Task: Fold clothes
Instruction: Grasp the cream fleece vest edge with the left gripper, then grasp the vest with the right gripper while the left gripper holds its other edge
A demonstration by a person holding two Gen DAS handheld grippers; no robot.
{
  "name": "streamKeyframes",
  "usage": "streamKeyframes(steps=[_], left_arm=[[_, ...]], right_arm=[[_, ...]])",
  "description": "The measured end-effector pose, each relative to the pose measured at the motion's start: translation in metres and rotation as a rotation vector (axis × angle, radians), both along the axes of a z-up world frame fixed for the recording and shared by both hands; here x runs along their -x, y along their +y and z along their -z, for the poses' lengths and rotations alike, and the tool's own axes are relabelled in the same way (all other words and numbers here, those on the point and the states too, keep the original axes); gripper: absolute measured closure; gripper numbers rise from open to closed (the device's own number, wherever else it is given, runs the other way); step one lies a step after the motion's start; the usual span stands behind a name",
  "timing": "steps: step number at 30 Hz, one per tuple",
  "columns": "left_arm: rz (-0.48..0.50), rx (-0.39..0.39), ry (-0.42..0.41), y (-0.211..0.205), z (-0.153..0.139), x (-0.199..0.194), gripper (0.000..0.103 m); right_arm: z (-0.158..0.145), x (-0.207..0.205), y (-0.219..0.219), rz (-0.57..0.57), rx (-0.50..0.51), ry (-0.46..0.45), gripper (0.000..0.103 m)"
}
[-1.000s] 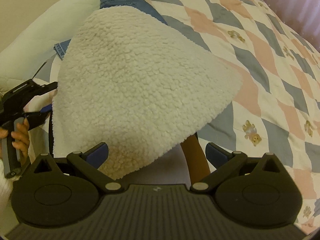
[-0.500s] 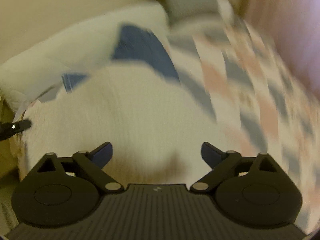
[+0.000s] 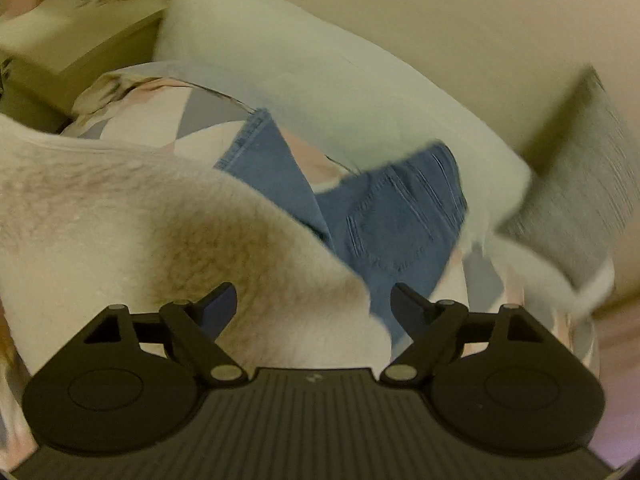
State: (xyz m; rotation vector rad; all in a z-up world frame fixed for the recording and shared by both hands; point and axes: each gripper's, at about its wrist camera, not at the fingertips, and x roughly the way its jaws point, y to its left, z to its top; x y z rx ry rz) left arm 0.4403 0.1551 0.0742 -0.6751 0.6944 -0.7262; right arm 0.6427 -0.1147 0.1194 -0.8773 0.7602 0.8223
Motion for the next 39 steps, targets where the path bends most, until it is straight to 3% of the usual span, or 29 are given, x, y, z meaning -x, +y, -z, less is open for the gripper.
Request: streamKeyframes(steps=[2, 6, 7, 8, 10, 11, 15, 20, 23, 27, 29, 32, 33, 35, 39], left_arm=[[0.0, 0.002, 0.003, -0.003, -0.001, 0.003, 0.099], [-0.008, -0.026, -0.014, -0.006, -0.005, 0.005, 0.099], [-0.015, -0.032, -0.012, -0.006, -0.006, 0.007, 0.099], [-0.02, -0.038, -0.012, -0.006, -0.006, 0.006, 0.099], [-0.043, -0.058, -0.009, -0.005, -0.01, 0.014, 0.099], [-0.051, -0.058, -0.004, -0.006, -0.01, 0.01, 0.099], [-0.052, -0.064, -0.017, -0.008, -0.017, 0.019, 0.099], [0.052, -0.067, -0.039, -0.027, -0.027, 0.039, 0.099], [0.148, -0.103, -0.015, -0.051, -0.026, 0.061, 0.099], [0.284, -0.166, 0.069, -0.088, -0.01, 0.104, 0.099], [0.348, -0.196, 0.103, -0.107, -0.004, 0.135, 0.097], [0.38, -0.221, 0.142, -0.126, 0.0, 0.177, 0.092], [0.376, -0.223, 0.148, -0.129, -0.001, 0.189, 0.092], [0.342, -0.246, 0.15, -0.133, -0.003, 0.213, 0.087], [0.172, -0.298, 0.179, -0.131, -0.002, 0.237, 0.083]], right_arm=[[0.003, -0.005, 0.009, -0.079, 0.013, 0.018, 0.015], [0.022, -0.001, 0.033, -0.258, 0.098, 0.065, 0.015], [0.028, 0.002, 0.038, -0.283, 0.12, 0.082, 0.024], [0.032, 0.006, 0.041, -0.288, 0.139, 0.1, 0.051], [0.038, 0.014, 0.045, -0.291, 0.166, 0.117, 0.064], [0.035, 0.021, 0.041, -0.28, 0.155, 0.085, 0.074], [0.006, 0.057, 0.004, -0.12, 0.057, -0.041, 0.094], [-0.016, 0.159, -0.062, 0.134, 0.026, -0.099, 0.094], [-0.002, 0.235, -0.092, 0.277, -0.01, 0.016, 0.094], [0.041, 0.33, -0.112, 0.437, -0.042, 0.232, 0.094], [0.058, 0.371, -0.122, 0.508, -0.061, 0.333, 0.089], [0.067, 0.419, -0.14, 0.568, -0.112, 0.395, 0.083], [0.064, 0.43, -0.146, 0.577, -0.134, 0.388, 0.08], [0.058, 0.447, -0.16, 0.599, -0.181, 0.366, 0.065], [0.049, 0.458, -0.182, 0.654, -0.268, 0.343, 0.064]])
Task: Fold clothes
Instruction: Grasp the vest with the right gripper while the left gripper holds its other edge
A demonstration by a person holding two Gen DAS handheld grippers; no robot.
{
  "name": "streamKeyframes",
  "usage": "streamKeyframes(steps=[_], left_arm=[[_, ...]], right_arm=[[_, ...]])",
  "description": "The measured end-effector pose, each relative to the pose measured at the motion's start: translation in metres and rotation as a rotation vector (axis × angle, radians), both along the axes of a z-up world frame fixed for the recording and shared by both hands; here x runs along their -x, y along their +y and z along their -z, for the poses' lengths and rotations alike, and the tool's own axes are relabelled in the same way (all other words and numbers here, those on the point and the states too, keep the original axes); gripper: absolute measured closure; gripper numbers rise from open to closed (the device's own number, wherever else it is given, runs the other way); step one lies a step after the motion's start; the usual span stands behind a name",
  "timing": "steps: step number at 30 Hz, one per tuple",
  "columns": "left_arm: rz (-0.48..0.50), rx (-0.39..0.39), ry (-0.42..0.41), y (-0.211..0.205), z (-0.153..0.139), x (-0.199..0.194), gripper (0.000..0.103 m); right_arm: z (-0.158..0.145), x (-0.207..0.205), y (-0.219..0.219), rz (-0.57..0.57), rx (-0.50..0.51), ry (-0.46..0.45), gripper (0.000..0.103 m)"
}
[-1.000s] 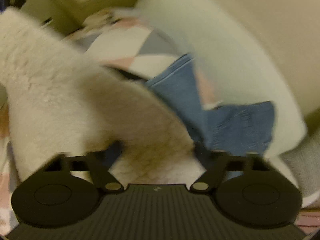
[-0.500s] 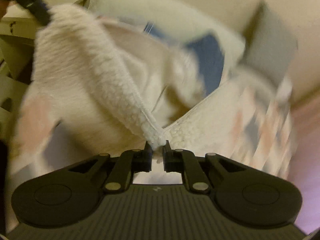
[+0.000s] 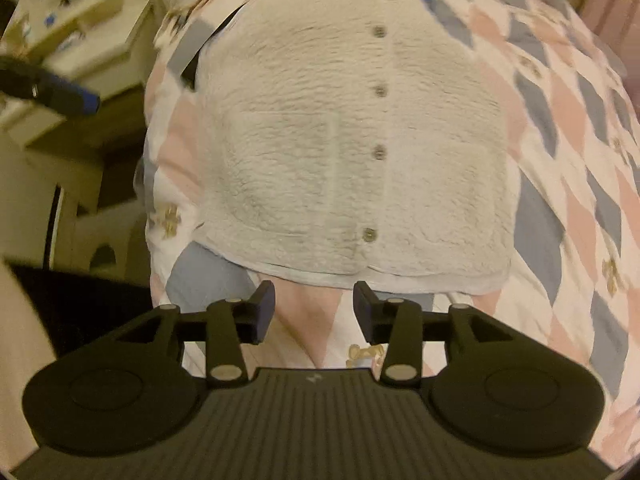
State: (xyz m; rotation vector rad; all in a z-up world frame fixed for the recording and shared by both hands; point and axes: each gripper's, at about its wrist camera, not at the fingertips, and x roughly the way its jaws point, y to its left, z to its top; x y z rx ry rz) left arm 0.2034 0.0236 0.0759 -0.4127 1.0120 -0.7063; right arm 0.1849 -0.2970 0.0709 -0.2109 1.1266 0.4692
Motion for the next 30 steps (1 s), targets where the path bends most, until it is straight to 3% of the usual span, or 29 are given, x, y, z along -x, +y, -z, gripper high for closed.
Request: streamKeyframes(steps=[4, 7, 12, 14, 18, 21, 24, 26, 29, 30], left_arm=[[-0.208, -0.099, 0.032, 0.008, 0.01, -0.009, 0.069], [-0.303, -0.143, 0.078, 0.021, 0.016, -0.035, 0.067], [-0.383, -0.134, 0.095, 0.047, 0.022, -0.123, 0.056], [-0.394, -0.149, 0.08, 0.06, 0.018, -0.166, 0.052], [-0.4, -0.206, 0.082, 0.082, 0.018, -0.253, 0.051], [-0.337, -0.357, 0.133, 0.085, 0.026, -0.326, 0.053], [-0.268, -0.559, 0.238, 0.084, 0.039, -0.395, 0.057], [-0.23, -0.666, 0.186, 0.081, 0.034, -0.431, 0.057], [-0.213, -0.701, 0.148, 0.081, 0.029, -0.461, 0.055], [-0.202, -0.643, 0.144, 0.083, 0.026, -0.46, 0.054]], right_arm=[[0.003, -0.018, -0.014, 0.07, -0.067, -0.024, 0.056], [0.011, -0.054, -0.018, 0.144, -0.156, -0.023, 0.056], [0.012, -0.15, -0.011, 0.257, -0.252, -0.044, 0.052], [0.01, -0.194, -0.012, 0.292, -0.305, -0.062, 0.041], [0.01, -0.287, -0.015, 0.297, -0.378, -0.107, 0.04], [0.014, -0.359, -0.013, 0.23, -0.29, -0.16, 0.04], [0.026, -0.425, -0.009, 0.166, -0.192, -0.17, 0.04], [0.038, -0.461, -0.008, 0.148, -0.193, -0.147, 0.04], [0.062, -0.511, -0.008, 0.127, -0.278, -0.089, 0.04], [0.07, -0.525, -0.008, 0.114, -0.338, -0.065, 0.04]])
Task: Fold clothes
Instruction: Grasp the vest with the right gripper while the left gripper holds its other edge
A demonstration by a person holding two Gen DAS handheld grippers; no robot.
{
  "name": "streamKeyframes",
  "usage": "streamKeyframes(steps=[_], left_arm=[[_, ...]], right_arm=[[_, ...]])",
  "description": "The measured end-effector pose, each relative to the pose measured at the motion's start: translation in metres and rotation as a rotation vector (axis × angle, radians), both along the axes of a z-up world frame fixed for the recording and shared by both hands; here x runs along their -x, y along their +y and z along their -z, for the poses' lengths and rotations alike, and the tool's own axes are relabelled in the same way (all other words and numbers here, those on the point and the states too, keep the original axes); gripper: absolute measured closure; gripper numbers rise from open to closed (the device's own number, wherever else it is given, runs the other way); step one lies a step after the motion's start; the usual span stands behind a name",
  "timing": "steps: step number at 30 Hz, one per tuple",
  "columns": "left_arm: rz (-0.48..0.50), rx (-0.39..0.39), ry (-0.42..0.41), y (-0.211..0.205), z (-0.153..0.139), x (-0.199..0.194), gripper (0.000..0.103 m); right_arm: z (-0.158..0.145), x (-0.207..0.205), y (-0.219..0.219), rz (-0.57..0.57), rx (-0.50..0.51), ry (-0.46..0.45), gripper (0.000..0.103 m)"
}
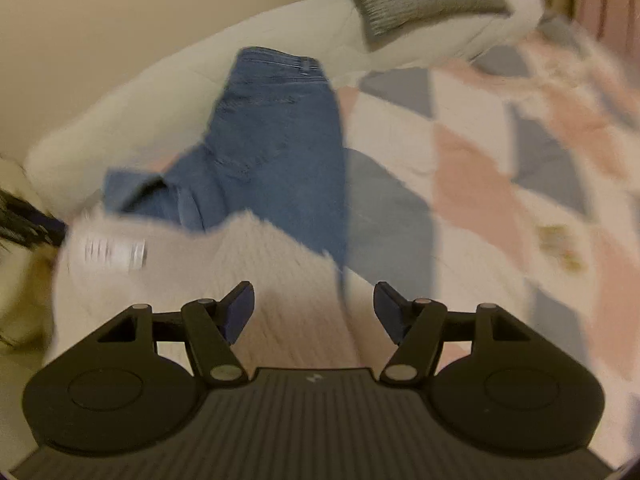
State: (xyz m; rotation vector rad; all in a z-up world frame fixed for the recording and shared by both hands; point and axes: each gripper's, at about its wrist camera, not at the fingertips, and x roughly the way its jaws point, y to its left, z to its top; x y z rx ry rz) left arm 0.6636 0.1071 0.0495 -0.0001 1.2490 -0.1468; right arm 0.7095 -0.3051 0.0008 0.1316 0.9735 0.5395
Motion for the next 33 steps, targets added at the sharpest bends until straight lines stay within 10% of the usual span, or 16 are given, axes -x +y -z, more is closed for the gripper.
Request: streamKeyframes(steps=[6, 19, 25, 33], left_arm=[[0.035, 0.359, -0.074, 0.026, -0.003, 0.013, 0.048], [0.071, 0.579, -0.113, 0.048, 0.065, 0.015, 0.044], [0.038, 0.739, -0.141, 0.056, 0.078, 0.037, 0.052], [-0.039, 0.856, -0.213, 0.059, 0.091, 0.061, 0.065]], right_arm=[[0.037, -0.057, -0.008, -0.187, -0.26, 0.069, 0.04], [0.132, -0.105, -0.001, -0.267, -0.515, 0.397, 0.025], [0.126, -0.073, -0.021, -0.266, -0.656, 0.373, 0.066], [0.113, -0.046, -0.035, -0.178, -0.731, 0.294, 0.073]])
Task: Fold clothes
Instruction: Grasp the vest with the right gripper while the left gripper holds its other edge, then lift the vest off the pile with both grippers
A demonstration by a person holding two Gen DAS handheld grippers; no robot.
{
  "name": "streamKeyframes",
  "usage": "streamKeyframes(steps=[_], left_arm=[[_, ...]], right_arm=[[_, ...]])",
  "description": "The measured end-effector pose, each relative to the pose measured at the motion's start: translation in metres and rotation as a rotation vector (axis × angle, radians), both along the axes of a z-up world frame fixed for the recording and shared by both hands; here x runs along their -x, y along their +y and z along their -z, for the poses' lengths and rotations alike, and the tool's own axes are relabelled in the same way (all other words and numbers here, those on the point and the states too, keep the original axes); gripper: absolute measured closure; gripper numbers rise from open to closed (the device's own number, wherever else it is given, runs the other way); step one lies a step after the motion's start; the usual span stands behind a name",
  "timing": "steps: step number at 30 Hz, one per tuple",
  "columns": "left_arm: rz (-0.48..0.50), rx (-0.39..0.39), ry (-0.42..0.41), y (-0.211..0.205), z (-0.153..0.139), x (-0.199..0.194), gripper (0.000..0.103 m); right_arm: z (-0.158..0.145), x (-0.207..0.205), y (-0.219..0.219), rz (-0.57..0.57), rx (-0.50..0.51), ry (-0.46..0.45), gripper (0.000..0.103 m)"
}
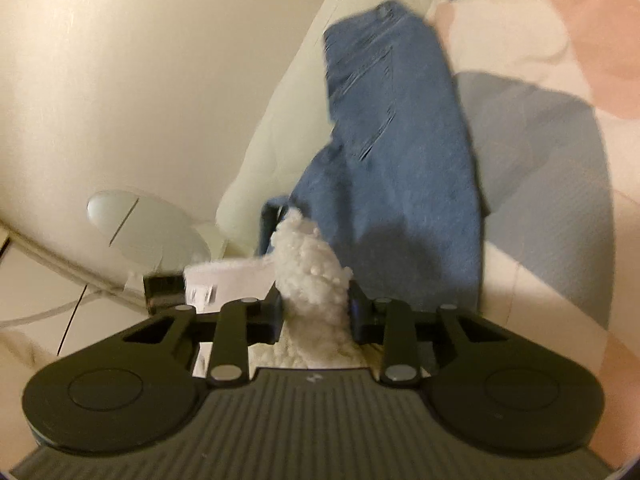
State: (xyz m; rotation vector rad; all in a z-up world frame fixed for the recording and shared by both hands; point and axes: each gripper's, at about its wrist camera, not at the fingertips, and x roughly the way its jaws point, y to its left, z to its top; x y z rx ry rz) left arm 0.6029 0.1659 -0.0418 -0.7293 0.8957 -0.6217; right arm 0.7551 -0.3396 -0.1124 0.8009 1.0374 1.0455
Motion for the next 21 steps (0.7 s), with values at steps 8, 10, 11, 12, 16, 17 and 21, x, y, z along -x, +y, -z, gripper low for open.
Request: streamKeyframes(steps=[8, 10, 11, 12, 16, 17, 21], left_arm=[[-0.076, -0.042, -0.016, -0.016, -0.005, 0.021, 0.091], [-0.106, -0.077, -0.07, -0.019, -0.024, 0.03, 0.093], [-0.116, -0.093, -0.097, -0.02, -0.034, 0.036, 0.093], [-0.125, -0.106, -0.126, -0.023, -0.046, 0.042, 0.093], [-0.096, -0.161, -0.244, -0.046, -0.099, 0.071, 0.094], [-0.074, -0.168, -0.28, -0.056, -0.114, 0.079, 0.094], [0.01, -0.172, -0.439, -0.097, -0.175, 0.118, 0.094]], right_arm=[[-0.028, 0.032, 0.005, 0.203, 0.094, -0.09, 0.081], [-0.052, 0.059, -0.003, 0.289, 0.123, -0.164, 0.082], [-0.067, 0.076, -0.009, 0.346, 0.136, -0.203, 0.082], [-0.081, 0.093, -0.015, 0.405, 0.15, -0.235, 0.082], [-0.148, 0.191, -0.045, 0.629, 0.256, -0.393, 0.082], [-0.164, 0.218, -0.05, 0.668, 0.292, -0.434, 0.083], [-0.218, 0.329, -0.073, 0.846, 0.347, -0.548, 0.083]])
